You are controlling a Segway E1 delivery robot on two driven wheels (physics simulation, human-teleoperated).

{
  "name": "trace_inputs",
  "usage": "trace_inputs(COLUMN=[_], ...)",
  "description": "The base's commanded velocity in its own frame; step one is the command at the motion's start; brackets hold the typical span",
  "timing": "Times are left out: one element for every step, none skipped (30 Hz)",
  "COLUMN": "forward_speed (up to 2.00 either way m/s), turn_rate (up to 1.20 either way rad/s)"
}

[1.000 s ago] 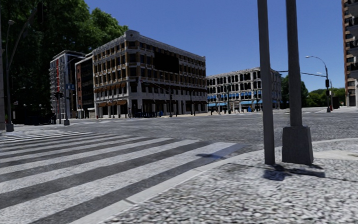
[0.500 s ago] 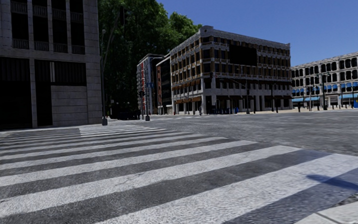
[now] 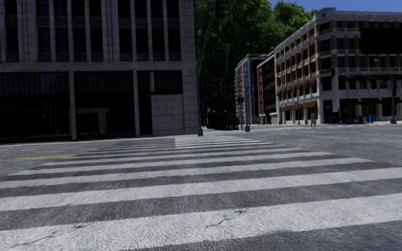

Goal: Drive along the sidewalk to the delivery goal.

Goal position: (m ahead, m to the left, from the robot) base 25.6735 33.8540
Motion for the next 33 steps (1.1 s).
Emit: trace_inputs(forward_speed=[0.81,0.81,0.81,0.81,0.82,0.82,0.82,0.82,0.84,0.86,0.87,0.93,0.93,1.03,1.15,1.43,1.62,1.62,1.82,1.9,1.92,1.92,1.92,1.92,1.92,1.92,1.92,1.92,1.92,1.92,1.93,1.93,1.93], turn_rate=[0.79,0.78,0.78,0.76,0.73,0.66,0.54,0.54,0.4,0.0,0.0,0.0,0.0,0.0,0.0,0.0,0.0,0.0,0.0,0.0,0.0,0.0,0.0,0.0,0.0,0.0,0.0,0.0,0.0,0.0,0.0,0.0,0.0])
